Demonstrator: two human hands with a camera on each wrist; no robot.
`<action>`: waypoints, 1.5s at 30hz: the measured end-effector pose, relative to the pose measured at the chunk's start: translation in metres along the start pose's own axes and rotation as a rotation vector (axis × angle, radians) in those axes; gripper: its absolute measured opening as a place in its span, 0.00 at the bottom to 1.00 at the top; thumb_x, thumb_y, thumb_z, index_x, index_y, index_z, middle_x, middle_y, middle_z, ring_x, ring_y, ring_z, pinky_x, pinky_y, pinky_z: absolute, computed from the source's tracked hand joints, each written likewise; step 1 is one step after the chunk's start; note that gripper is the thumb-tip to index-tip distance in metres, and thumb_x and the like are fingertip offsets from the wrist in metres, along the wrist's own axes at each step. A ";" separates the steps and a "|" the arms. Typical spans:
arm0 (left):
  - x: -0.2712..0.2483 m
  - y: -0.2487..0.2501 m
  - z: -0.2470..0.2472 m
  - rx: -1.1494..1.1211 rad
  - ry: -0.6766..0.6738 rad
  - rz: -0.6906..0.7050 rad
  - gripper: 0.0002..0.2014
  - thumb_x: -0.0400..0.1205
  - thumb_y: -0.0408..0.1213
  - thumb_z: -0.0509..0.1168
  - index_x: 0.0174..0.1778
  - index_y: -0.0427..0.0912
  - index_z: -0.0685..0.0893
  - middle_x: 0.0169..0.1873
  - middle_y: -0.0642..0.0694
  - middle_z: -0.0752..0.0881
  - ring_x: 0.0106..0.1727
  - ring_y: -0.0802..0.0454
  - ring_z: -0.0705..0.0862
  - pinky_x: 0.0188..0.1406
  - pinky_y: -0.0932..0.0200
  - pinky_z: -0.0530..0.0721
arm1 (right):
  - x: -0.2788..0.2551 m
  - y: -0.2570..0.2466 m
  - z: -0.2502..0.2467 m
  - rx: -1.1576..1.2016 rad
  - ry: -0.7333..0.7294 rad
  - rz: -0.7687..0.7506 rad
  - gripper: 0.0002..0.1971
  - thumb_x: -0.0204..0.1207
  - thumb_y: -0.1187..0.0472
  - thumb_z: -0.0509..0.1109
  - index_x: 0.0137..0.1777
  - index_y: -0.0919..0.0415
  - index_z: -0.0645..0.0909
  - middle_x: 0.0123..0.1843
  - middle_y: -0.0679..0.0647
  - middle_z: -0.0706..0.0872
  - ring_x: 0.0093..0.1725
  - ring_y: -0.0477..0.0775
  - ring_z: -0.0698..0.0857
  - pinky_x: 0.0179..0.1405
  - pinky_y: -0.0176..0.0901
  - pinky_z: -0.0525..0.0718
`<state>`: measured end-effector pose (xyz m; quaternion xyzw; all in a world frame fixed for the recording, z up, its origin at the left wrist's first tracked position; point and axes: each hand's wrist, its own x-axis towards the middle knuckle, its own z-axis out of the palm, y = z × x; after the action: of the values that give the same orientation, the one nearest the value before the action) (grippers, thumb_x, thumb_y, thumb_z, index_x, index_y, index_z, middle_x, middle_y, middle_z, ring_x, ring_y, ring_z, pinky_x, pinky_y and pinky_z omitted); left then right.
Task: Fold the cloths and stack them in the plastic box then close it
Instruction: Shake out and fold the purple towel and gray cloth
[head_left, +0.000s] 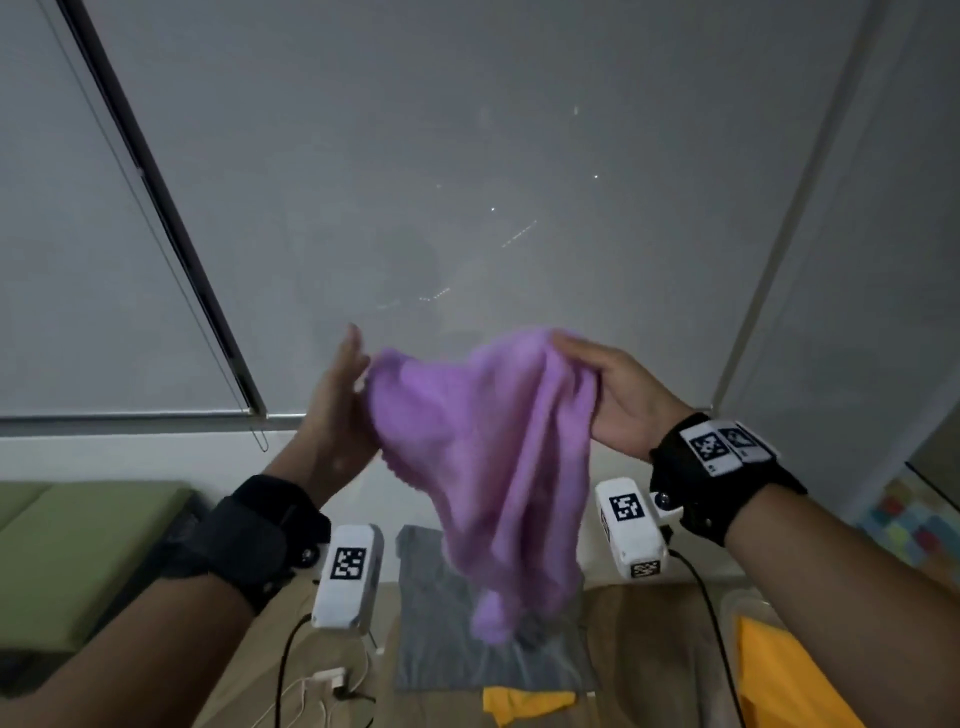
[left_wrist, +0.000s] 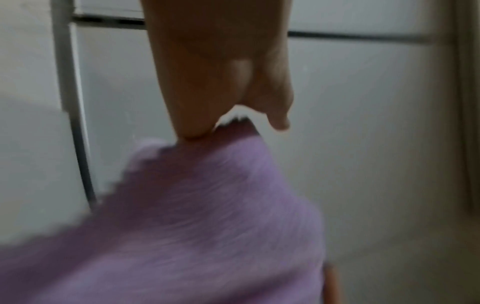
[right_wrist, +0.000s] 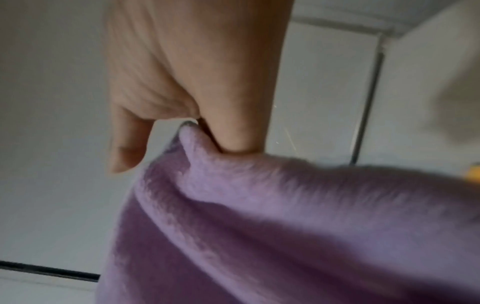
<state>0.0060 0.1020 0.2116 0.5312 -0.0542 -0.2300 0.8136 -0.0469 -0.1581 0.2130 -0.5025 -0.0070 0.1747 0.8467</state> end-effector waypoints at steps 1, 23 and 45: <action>-0.003 -0.009 0.002 0.192 -0.073 -0.075 0.30 0.83 0.64 0.57 0.53 0.37 0.86 0.33 0.40 0.88 0.30 0.48 0.87 0.26 0.60 0.84 | 0.002 0.004 0.001 0.003 0.017 0.005 0.20 0.83 0.53 0.66 0.67 0.67 0.83 0.63 0.63 0.87 0.64 0.58 0.85 0.72 0.51 0.78; 0.015 0.020 -0.036 0.513 0.331 0.434 0.11 0.82 0.43 0.69 0.61 0.49 0.86 0.44 0.50 0.87 0.42 0.58 0.81 0.39 0.63 0.79 | 0.011 -0.014 -0.040 -0.212 0.374 -0.065 0.08 0.75 0.65 0.75 0.52 0.66 0.84 0.51 0.63 0.87 0.47 0.56 0.88 0.44 0.43 0.87; 0.030 0.028 -0.062 0.541 0.375 0.492 0.09 0.79 0.30 0.72 0.54 0.40 0.88 0.35 0.53 0.89 0.37 0.58 0.83 0.31 0.73 0.80 | 0.011 -0.014 -0.057 -0.310 0.568 -0.371 0.30 0.70 0.77 0.76 0.74 0.63 0.78 0.68 0.58 0.85 0.62 0.51 0.86 0.60 0.40 0.86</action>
<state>0.0618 0.1502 0.2049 0.7298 -0.0889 0.0945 0.6712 -0.0219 -0.2092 0.1952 -0.6433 0.1110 -0.1314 0.7461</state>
